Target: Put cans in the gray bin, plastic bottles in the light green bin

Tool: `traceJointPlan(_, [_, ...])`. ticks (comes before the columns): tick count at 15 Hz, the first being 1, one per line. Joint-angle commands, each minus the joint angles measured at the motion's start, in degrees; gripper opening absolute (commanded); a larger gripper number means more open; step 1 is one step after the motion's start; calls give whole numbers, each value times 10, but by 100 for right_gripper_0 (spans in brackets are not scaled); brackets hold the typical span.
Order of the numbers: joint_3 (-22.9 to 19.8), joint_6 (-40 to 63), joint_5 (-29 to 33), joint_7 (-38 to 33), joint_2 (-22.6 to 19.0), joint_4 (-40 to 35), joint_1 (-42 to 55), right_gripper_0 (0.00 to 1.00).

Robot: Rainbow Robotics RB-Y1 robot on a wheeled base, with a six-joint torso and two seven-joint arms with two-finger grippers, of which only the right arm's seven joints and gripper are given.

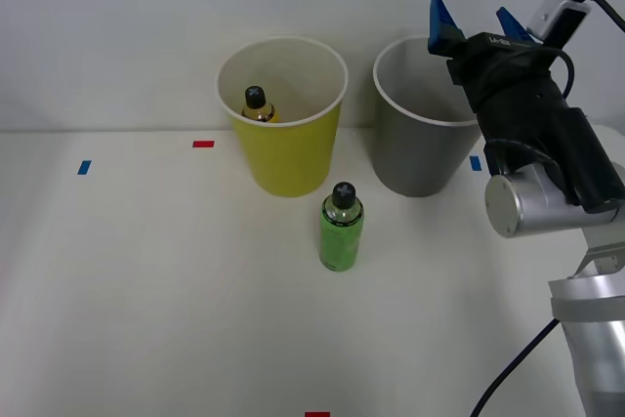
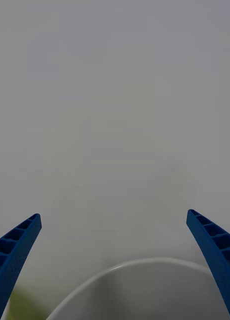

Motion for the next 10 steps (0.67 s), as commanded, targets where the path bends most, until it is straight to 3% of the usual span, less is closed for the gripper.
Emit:
traceJointPlan(1, [4,0,-5,-10,-16,-56,51,100])
traceJointPlan(8, [33,-7,-20,-37,-71,-258,285,100])
traceJointPlan(10, [40,-50,-7,-32,-79,-278,356,100])
